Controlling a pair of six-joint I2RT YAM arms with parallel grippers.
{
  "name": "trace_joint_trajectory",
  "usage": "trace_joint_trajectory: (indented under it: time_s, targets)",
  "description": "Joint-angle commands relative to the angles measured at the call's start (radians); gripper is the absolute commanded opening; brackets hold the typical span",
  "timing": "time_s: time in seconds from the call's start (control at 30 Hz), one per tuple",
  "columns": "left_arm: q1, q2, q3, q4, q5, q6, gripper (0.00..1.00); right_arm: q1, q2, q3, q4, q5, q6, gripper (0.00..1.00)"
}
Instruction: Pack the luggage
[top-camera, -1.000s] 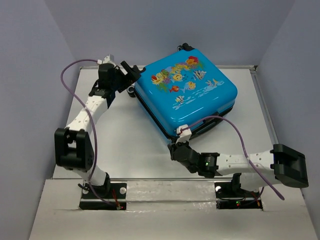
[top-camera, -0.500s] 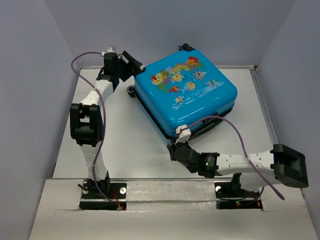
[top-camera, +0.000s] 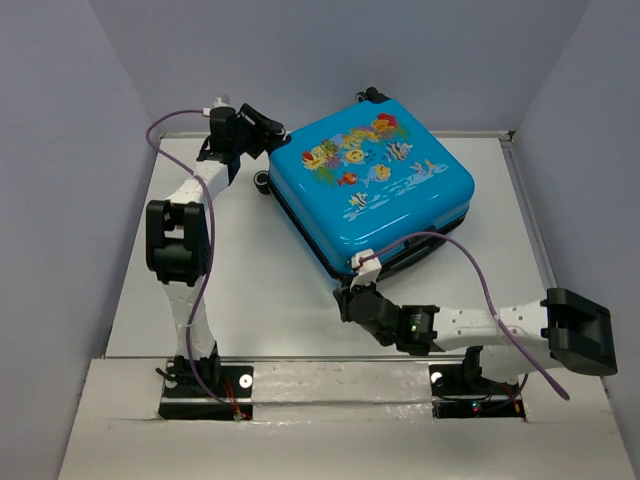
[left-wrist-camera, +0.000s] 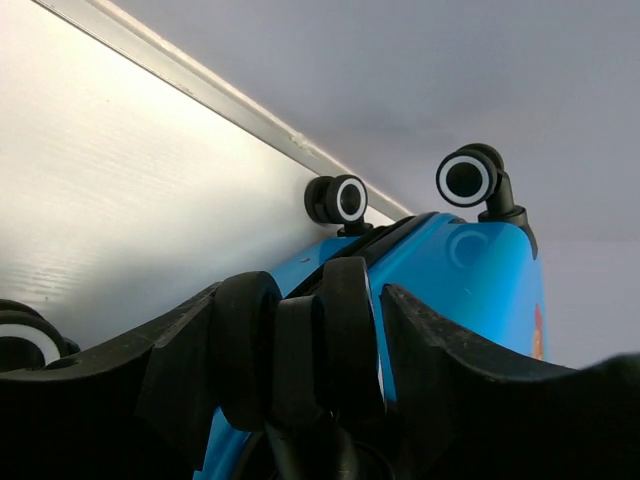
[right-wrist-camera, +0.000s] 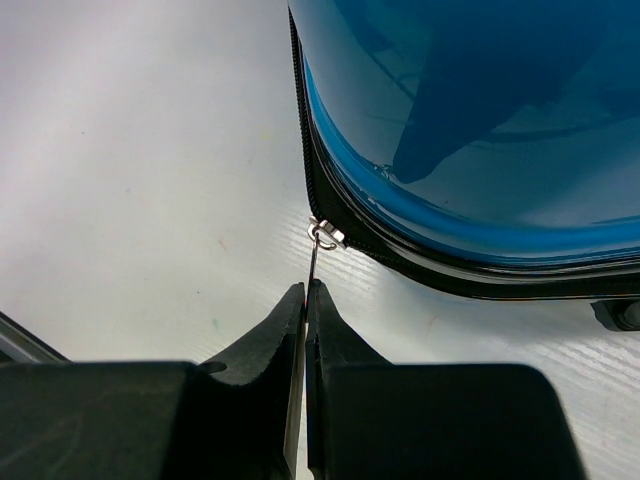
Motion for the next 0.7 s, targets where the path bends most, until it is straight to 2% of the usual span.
trace_joint_trajectory:
  time_s: [0.0,0.13,0.27,0.33,0.37,0.43,0.47,0.6,0.67]
  targets:
    - [-0.002,0.014,0.062,0.116,0.046,-0.058,0.68,0.057,-0.005,0.003,0.037,-0.136,0.014,0.07]
    - [0.000,0.050,0.126,0.087,0.067,-0.064,0.72,0.057,-0.002,0.007,0.031,-0.133,0.014,0.07]
    - [0.000,0.056,0.117,0.113,0.075,-0.086,0.70,0.057,-0.005,0.004,0.028,-0.127,0.017,0.07]
    - [0.001,0.050,0.105,0.128,0.074,-0.087,0.50,0.057,-0.006,0.004,0.025,-0.124,0.019,0.07]
    - [0.003,0.038,0.086,0.142,0.066,-0.087,0.28,0.057,-0.008,0.003,0.023,-0.124,0.023,0.07]
    - [0.013,0.024,0.051,0.156,0.055,-0.084,0.10,0.048,-0.010,0.003,0.020,-0.121,0.025,0.07]
    - [0.018,0.015,0.037,0.162,0.052,-0.083,0.06,0.048,-0.010,0.001,0.019,-0.119,0.028,0.07]
    - [0.055,-0.071,-0.067,0.191,0.028,-0.043,0.06,0.010,-0.034,-0.005,0.005,-0.124,0.043,0.07]
    - [0.082,-0.119,-0.173,0.205,0.015,-0.026,0.06,-0.028,-0.068,-0.011,0.000,-0.131,0.039,0.07]
